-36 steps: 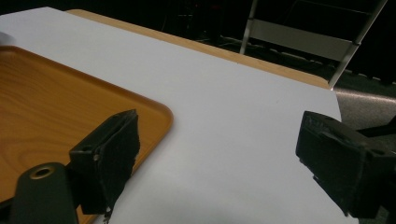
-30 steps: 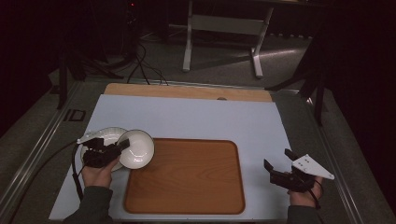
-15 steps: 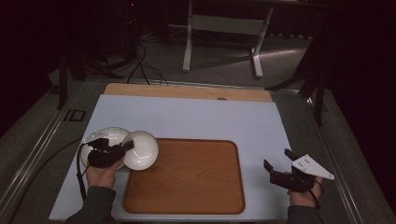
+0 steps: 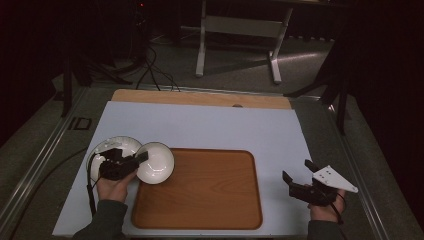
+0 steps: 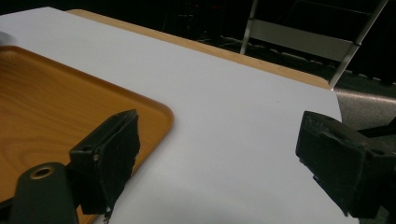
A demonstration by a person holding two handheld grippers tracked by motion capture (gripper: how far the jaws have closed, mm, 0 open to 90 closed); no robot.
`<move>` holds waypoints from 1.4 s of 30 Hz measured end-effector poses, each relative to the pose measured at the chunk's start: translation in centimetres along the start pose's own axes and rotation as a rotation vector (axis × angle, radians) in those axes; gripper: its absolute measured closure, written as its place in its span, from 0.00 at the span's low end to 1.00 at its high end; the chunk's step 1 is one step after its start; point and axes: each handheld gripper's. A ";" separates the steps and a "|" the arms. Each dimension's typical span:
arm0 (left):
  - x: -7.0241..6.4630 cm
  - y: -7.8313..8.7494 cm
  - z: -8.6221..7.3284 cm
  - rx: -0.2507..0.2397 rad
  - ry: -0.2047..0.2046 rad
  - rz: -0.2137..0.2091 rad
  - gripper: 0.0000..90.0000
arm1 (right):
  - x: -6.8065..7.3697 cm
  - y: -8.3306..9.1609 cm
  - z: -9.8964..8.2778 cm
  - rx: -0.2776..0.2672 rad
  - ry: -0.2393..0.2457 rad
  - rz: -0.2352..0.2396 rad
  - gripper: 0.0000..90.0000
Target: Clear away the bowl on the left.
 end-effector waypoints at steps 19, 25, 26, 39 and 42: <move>-0.8 -0.8 -0.3 0.021 -0.013 -0.017 0.89 | 0.0 0.0 0.0 -0.005 0.000 -0.001 0.15; -1.0 -1.0 -0.4 0.028 -0.016 -0.023 0.89 | 0.0 0.0 0.0 -0.005 0.001 0.000 0.15; -1.0 -1.0 -0.4 0.030 -0.017 -0.023 0.89 | 0.0 0.0 0.0 -0.005 0.000 -0.001 0.15; -1.6 -1.6 -0.7 0.047 -0.033 -0.039 0.89 | 0.0 0.1 0.0 -0.005 0.001 -0.001 0.15; -1.8 -1.8 -0.8 0.055 -0.036 -0.043 0.89 | 0.0 0.1 0.0 -0.005 0.001 -0.001 0.15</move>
Point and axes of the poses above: each handheld gripper's, and its own axes: y roughly backward along the jaws, z roughly out of its top, x roughly to its left, and after that the axes turned 10 degrees about -x, right-handed
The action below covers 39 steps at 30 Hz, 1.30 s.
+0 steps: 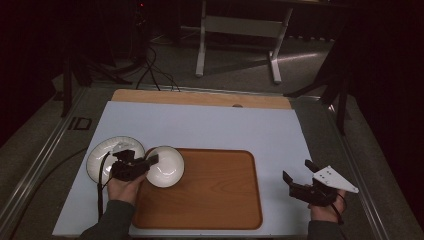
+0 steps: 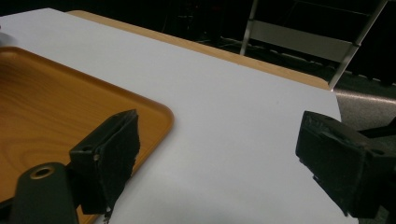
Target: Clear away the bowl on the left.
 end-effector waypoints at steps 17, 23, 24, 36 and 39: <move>-0.8 -0.9 -0.4 0.026 -0.021 -0.012 0.89 | 0.0 0.0 0.0 0.002 0.001 0.000 0.15; -1.0 -1.2 -0.6 0.036 -0.026 -0.017 0.89 | 0.0 0.0 0.0 0.002 0.002 0.000 0.15; -1.1 -1.3 -0.6 0.037 -0.025 -0.017 0.89 | 0.0 0.0 0.0 0.002 0.002 0.000 0.15; -1.5 -1.7 -0.8 0.053 -0.036 -0.026 0.89 | 0.0 0.0 0.0 0.002 0.002 0.001 0.15; -1.6 -1.8 -0.9 0.053 -0.037 -0.027 0.89 | 0.0 0.0 0.0 0.002 0.002 0.000 0.15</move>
Point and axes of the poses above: each handheld gripper's, and its own axes: y roughly backward along the jaws, z roughly out of its top, x roughly to its left, and after that the axes turned 10 degrees about -x, right-handed
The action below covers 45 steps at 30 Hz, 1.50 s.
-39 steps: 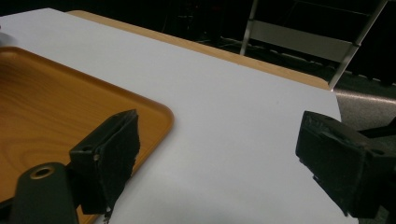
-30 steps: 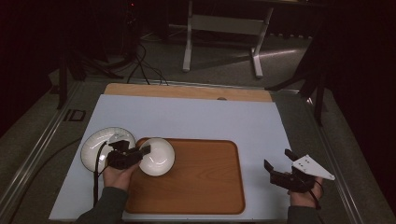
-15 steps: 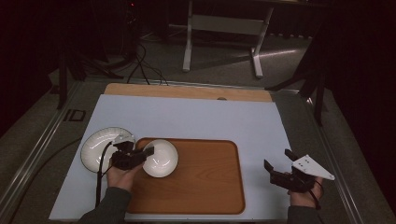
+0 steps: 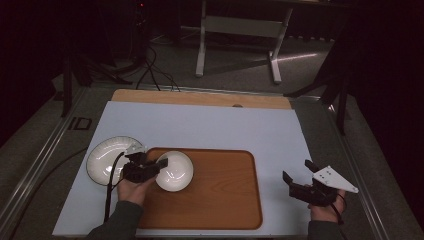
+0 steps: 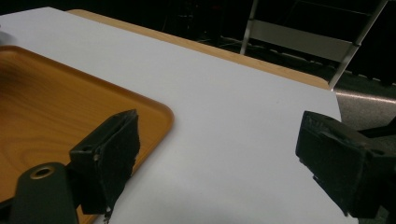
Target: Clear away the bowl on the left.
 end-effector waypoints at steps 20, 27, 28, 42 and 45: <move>-0.6 -0.6 -0.3 0.017 -0.002 -0.027 0.89 | 0.0 0.0 0.0 -0.001 0.000 0.000 0.15; -0.9 -0.9 -0.4 0.024 -0.001 -0.037 0.89 | 0.0 0.0 0.0 -0.002 0.000 0.000 0.15; -0.9 -0.9 -0.4 0.026 -0.003 -0.040 0.89 | 0.0 0.0 0.0 -0.001 0.000 0.000 0.15; -1.7 -1.5 -0.7 0.044 -0.014 -0.053 0.89 | 0.0 0.1 0.0 -0.002 -0.001 -0.001 0.15; -1.9 -1.6 -0.8 0.050 -0.017 -0.056 0.89 | 0.0 0.0 0.0 -0.002 -0.001 -0.001 0.15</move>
Point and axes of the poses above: each handheld gripper's, and its own axes: y roughly backward along the jaws, z roughly out of its top, x roughly to its left, and after that the axes turned 10 degrees about -x, right-handed
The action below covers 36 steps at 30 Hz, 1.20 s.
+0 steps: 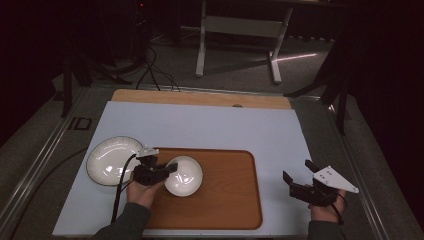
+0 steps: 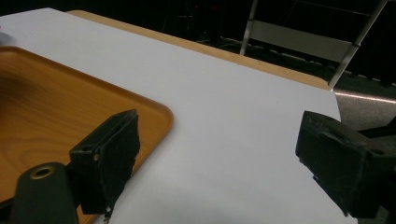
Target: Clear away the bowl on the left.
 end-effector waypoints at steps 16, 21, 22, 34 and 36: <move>-0.8 -0.9 -0.5 0.027 -0.019 -0.005 0.89 | 0.0 0.0 0.0 0.000 0.001 0.000 0.15; -1.0 -1.0 -0.6 0.029 -0.017 -0.009 0.89 | 0.0 0.0 0.0 -0.001 0.001 0.002 0.15; -1.1 -1.1 -0.7 0.031 -0.019 -0.011 0.89 | 0.0 0.0 0.0 -0.001 0.001 0.003 0.15; -1.5 -1.5 -0.9 0.042 -0.027 -0.014 0.89 | 0.1 0.0 0.0 -0.001 0.002 0.003 0.15; -1.6 -1.6 -0.9 0.047 -0.030 -0.016 0.89 | 0.1 0.0 0.0 0.000 0.002 0.003 0.15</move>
Point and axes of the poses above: each handheld gripper's, and its own axes: y roughly backward along the jaws, z roughly out of its top, x roughly to its left, and after that the axes turned 10 degrees about -x, right-handed
